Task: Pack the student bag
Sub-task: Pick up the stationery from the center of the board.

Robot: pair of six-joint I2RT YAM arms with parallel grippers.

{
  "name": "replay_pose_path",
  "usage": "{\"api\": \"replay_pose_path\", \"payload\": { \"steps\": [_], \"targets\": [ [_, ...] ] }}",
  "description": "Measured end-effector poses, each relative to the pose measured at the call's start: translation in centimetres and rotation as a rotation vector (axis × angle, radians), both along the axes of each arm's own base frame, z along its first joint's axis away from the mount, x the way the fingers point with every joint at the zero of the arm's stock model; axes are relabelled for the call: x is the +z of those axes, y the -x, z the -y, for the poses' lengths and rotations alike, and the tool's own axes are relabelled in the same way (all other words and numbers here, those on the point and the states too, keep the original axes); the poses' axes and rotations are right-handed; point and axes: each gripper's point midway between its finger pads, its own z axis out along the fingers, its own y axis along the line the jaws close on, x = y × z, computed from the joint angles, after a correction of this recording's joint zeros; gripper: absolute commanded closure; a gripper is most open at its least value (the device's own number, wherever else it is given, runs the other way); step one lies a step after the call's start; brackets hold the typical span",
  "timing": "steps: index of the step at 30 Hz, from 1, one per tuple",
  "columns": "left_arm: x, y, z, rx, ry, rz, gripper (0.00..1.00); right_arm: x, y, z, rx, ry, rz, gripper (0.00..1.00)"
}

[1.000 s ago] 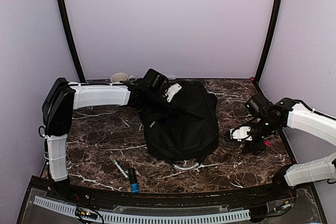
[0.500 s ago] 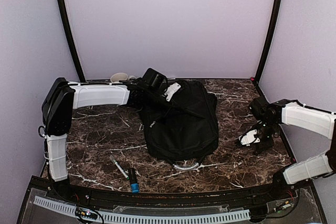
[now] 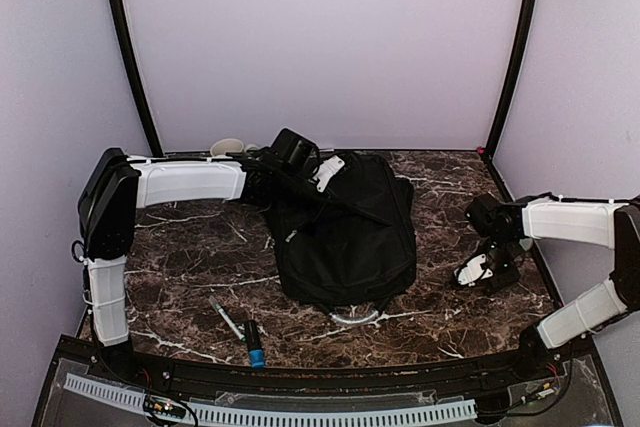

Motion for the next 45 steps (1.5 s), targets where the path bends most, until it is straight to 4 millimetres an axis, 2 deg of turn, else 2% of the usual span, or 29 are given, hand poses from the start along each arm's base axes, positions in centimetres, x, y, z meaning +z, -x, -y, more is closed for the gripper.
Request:
{"api": "replay_pose_path", "payload": {
  "steps": [5, 11, 17, 21, 26, 29, 34, 39, 45],
  "targets": [
    [0.0, 0.0, 0.0, 0.001, -0.001, 0.002, 1.0, -1.1, 0.3, 0.5, -0.001, 0.029, -0.014, 0.57],
    [-0.1, 0.0, 0.0, 0.001, -0.002, 0.0, 1.0, -1.8, 0.7, 0.8, -0.016, 0.049, -0.038, 0.75],
    [-0.1, 0.0, 0.0, 0.001, -0.002, 0.001, 1.0, -1.8, 0.0, -0.1, -0.078, 0.034, -0.065, 0.8],
    [-0.1, 0.0, 0.0, 0.001, -0.002, 0.001, 1.0, -1.6, 0.0, -3.6, -0.064, -0.035, -0.071, 0.79],
    [-0.1, 0.0, 0.0, 0.001, -0.002, 0.001, 1.0, -1.0, 1.0, -10.2, -0.019, -0.16, -0.083, 0.79],
    [-0.1, 0.0, 0.0, 0.0, -0.003, 0.0, 1.0, -1.5, 1.7, -12.5, -0.044, -0.188, -0.111, 0.74],
    [-0.2, 0.1, 0.0, 0.0, -0.005, -0.001, 1.0, -1.9, 1.8, -13.0, -0.111, -0.189, -0.125, 0.61],
    [-0.2, 0.1, 0.0, 0.0, -0.005, -0.001, 1.0, -1.9, 2.4, -12.8, -0.152, -0.215, -0.12, 0.57],
    [-0.2, 0.1, 0.0, 0.0, -0.005, -0.001, 1.0, -0.8, 2.7, -10.8, -0.222, -0.252, -0.085, 0.56]
  ]
}}
